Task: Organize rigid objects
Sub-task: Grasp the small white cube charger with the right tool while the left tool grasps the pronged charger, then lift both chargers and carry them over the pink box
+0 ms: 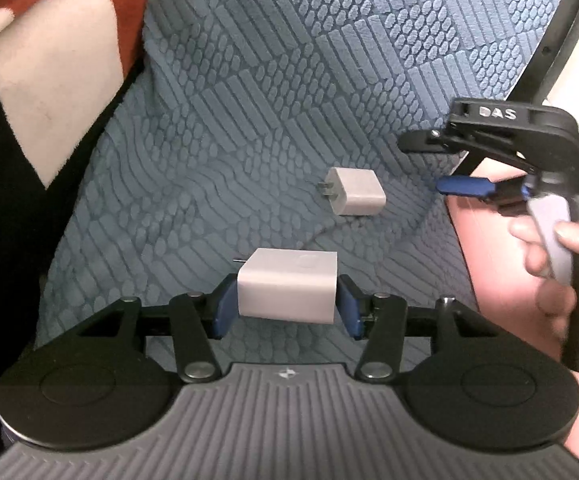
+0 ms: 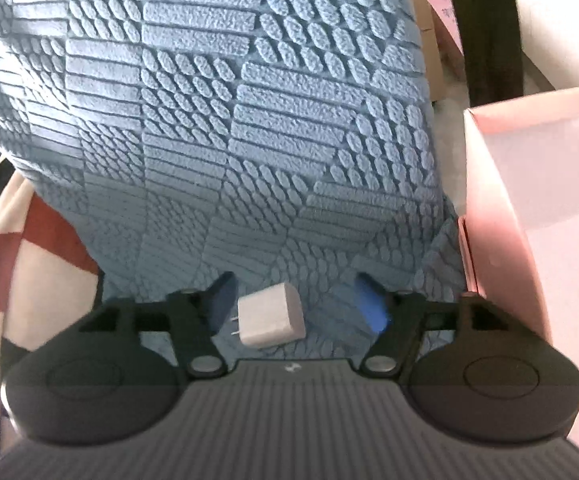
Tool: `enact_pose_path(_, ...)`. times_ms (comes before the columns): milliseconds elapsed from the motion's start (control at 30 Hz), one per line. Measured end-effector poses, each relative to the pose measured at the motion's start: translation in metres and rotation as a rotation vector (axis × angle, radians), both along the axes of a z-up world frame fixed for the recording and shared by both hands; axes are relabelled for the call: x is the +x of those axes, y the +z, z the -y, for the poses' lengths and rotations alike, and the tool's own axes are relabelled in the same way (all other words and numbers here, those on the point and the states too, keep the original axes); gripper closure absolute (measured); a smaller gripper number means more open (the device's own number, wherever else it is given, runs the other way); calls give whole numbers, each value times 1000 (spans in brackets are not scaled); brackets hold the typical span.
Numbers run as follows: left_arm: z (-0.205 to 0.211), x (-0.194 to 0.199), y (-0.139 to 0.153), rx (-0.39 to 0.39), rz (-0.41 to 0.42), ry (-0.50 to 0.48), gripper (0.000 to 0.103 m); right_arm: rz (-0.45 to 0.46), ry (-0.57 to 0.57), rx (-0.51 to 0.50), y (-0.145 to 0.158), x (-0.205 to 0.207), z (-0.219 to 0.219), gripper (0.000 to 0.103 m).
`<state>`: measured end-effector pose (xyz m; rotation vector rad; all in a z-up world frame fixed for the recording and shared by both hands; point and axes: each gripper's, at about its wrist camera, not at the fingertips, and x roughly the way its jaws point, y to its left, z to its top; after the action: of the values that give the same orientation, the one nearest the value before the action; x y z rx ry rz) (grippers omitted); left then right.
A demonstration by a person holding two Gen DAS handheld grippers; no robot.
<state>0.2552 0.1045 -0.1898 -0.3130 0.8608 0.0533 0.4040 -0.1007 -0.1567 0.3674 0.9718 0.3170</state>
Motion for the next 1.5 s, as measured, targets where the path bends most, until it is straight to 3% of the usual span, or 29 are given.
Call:
enact_pose_path(400,0,-6,-3,-7,-10,3,46,-36,136,-71,-33,13,-45,34)
enact_pose_path(500,0,-6,-4,-13,-18,2,46,-54,150,-77,-39,12,-51,46)
enact_pose_path(533,1,-6,-4,-10,-19,0,46,-57,154,-78,-42,11,-52,55)
enact_pose_path(800,-1,-11,-3,-9,-26,-2,46,-45,139,-123,-35,-11,-50,55)
enact_pose_path(1100,6,-35,2,-13,-39,-1,46,-33,83,-125,-8,-63,-16,55)
enact_pose_path(1500,18,-77,5,-28,-35,9,47,17,143,-152,16,-154,-11,55)
